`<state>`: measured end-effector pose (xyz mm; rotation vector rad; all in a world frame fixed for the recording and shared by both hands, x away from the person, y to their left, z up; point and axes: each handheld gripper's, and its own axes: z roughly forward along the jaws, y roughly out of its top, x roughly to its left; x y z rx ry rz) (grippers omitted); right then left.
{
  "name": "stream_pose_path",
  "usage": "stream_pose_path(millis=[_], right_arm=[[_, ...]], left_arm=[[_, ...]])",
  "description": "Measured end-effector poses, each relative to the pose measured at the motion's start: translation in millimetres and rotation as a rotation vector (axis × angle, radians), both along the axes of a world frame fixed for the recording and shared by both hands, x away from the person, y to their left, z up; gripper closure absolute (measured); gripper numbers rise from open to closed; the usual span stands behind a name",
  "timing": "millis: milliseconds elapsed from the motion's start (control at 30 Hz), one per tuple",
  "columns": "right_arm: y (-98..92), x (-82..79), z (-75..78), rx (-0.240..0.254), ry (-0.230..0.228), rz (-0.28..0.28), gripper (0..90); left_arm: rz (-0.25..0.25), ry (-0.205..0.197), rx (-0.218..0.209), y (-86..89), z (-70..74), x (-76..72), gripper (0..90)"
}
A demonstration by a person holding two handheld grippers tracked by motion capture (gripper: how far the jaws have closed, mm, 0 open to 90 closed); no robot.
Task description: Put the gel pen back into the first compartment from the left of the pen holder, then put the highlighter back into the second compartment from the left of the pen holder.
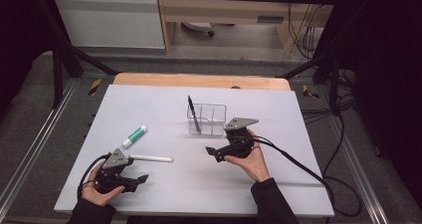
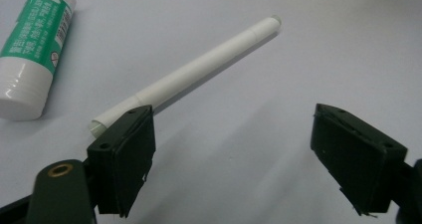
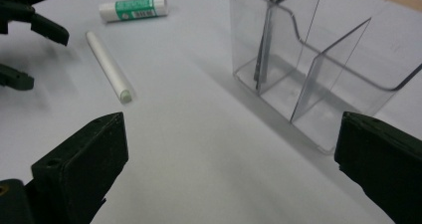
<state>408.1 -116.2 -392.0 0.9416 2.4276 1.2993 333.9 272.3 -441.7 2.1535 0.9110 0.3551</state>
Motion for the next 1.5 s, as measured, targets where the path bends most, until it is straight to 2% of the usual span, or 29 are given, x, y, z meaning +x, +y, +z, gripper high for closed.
stream_pose_path(millis=[200, 300, 400, 467, 633, 900, 1100, 1200, 1267, 1500], right_arm=[[-4.4, -8.6, -11.4, -0.013, 0.026, 0.003, 1.0], [-5.2, -13.0, -15.8, -0.044, 0.032, 0.002, 0.8], [-6.6, -16.9, -19.1, -0.036, 0.039, 0.008, 0.9], [-8.1, -18.7, -21.2, -0.033, 0.039, 0.009, 1.1], [-9.1, -21.7, -24.3, -0.044, 0.047, 0.010, 1.3], [-6.8, -27.6, -28.3, -0.057, 0.058, 0.025, 1.2], [-6.1, -30.3, -29.9, -0.060, 0.055, 0.031, 1.3], [-6.2, -30.3, -30.0, -0.065, 0.053, 0.030, 1.3], [-6.3, -30.3, -30.2, -0.068, 0.051, 0.028, 1.2], [-6.5, -30.3, -29.6, -0.068, 0.051, 0.027, 1.2]], left_arm=[[0.020, 0.003, -0.012, 4.0, 2.2, 2.2, 24.8], [0.031, 0.002, -0.013, 6.1, 3.6, 3.0, 28.7], [0.041, 0.001, -0.014, 7.6, 4.3, 3.7, 33.7], [0.065, -0.002, 0.002, 8.4, 4.4, 4.9, 39.3], [0.089, -0.005, -0.005, 12.3, 7.0, 7.1, 48.8], [0.162, -0.002, 0.006, 26.4, 10.2, 17.7, 65.1], [0.211, 0.012, -0.013, 38.0, 9.9, 27.8, 79.9], [0.233, 0.030, -0.043, 43.6, 9.6, 30.9, 85.9], [0.241, 0.037, -0.051, 45.7, 8.3, 33.7, 87.9], [0.267, 0.038, -0.012, 42.4, -0.5, 43.9, 89.2]])
